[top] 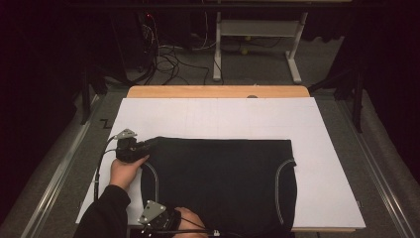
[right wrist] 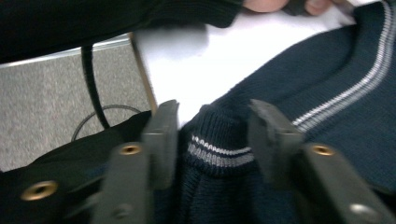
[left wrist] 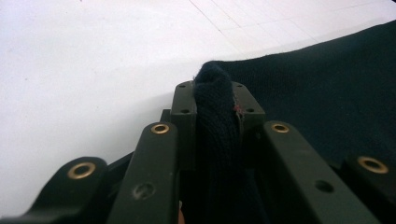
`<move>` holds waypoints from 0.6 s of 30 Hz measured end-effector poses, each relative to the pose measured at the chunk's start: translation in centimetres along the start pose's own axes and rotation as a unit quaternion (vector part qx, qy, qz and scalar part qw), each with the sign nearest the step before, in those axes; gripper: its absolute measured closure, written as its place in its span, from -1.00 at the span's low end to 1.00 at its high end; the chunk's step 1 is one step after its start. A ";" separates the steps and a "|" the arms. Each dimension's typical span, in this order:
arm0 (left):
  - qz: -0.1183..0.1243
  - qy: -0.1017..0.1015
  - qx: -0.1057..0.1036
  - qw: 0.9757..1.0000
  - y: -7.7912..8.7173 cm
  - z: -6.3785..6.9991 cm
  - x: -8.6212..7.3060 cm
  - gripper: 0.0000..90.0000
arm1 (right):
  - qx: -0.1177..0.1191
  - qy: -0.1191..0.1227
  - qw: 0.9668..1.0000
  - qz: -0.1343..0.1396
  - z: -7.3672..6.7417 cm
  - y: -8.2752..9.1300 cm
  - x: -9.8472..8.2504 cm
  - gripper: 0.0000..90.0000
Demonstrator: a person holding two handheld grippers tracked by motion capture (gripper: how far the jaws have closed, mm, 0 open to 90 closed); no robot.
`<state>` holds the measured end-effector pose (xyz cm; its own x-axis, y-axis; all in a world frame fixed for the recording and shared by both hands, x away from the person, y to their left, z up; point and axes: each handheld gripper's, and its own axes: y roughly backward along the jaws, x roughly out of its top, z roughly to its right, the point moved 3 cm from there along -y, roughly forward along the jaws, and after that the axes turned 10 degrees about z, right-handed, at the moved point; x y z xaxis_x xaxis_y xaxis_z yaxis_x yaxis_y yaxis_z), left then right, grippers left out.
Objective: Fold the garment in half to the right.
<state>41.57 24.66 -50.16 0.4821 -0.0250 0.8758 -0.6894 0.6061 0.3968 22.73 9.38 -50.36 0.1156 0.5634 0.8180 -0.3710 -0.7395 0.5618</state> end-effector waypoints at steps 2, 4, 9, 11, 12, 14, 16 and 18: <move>-0.001 0.000 0.001 1.000 0.0 0.0 0.0 0.58 | -0.001 0.002 1.000 -0.002 0.1 0.0 0.0 0.38; -0.001 0.000 0.001 1.000 0.0 0.0 0.0 0.58 | -0.007 0.008 1.000 -0.004 0.0 0.0 0.0 0.44; -0.001 0.000 0.002 1.000 0.0 0.0 0.0 0.58 | -0.022 0.017 1.000 -0.007 0.2 0.0 0.0 0.67; -0.001 -0.001 0.002 1.000 0.0 0.0 0.0 0.58 | -0.022 0.018 1.000 -0.007 0.2 0.1 0.0 0.69; -0.001 0.000 0.002 1.000 0.0 0.0 0.0 0.58 | -0.022 0.019 1.000 -0.007 0.2 0.1 0.0 0.70; -0.002 0.001 0.001 1.000 0.0 0.0 0.0 0.58 | -0.024 0.017 1.000 -0.004 0.2 0.0 0.0 0.71; -0.002 0.000 0.001 1.000 0.0 0.0 0.0 0.58 | -0.023 0.017 1.000 -0.004 0.3 0.1 0.1 0.72; -0.003 -0.002 0.004 1.000 -0.1 0.0 0.0 0.58 | -0.024 0.013 1.000 -0.004 0.3 0.3 0.2 0.73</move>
<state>41.59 24.60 -50.18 0.4843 -0.0317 0.8744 -0.6903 0.6002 0.4041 22.92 9.15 -50.01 0.0951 0.5794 0.8095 -0.4136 -0.7166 0.5616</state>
